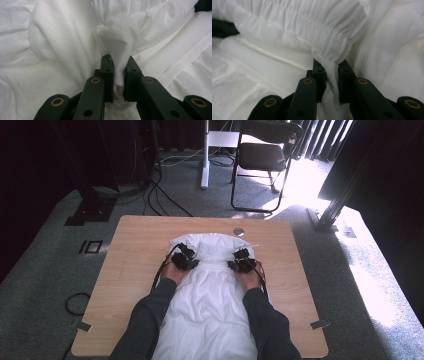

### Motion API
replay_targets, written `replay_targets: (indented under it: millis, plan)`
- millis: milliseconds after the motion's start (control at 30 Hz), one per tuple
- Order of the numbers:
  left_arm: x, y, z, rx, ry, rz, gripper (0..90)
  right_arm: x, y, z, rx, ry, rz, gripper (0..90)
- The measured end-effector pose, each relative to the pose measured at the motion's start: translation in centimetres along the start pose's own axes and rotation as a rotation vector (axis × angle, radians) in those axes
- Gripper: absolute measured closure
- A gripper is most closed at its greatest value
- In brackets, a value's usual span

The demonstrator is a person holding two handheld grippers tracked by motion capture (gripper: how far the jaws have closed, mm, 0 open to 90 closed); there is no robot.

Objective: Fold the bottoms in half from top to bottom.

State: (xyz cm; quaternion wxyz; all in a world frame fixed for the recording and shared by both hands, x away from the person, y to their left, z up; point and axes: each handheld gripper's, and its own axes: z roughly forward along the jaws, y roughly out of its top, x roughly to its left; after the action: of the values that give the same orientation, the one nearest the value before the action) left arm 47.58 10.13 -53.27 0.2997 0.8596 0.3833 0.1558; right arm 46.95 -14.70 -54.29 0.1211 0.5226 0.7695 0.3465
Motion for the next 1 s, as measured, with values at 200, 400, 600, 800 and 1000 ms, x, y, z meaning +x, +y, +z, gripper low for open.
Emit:
replay_targets:
  millis: [200,400,600,800,1000]
  plan:
    - [0.1,-0.1,-0.4,-0.014,-0.025,-0.012,84.5,0.4,0.0,-0.1,0.002,-0.012,-0.048,84.2]
    - [0.8,0.7,-3.4,-0.084,-0.066,-0.032,85.7,0.8,1.0,-2.6,-0.058,0.006,-0.086,84.7]
    - [1.1,3.5,-8.4,-0.205,-0.077,-0.043,86.0,1.9,3.6,-6.9,-0.149,0.003,-0.167,84.8]
    - [-0.3,6.7,-17.1,-0.396,-0.089,0.037,86.0,3.2,6.5,-14.3,-0.375,0.03,-0.192,84.7]
    - [-2.4,4.8,-20.2,-0.411,-0.112,0.107,85.8,4.9,5.5,-18.9,-0.423,0.051,-0.283,84.6]
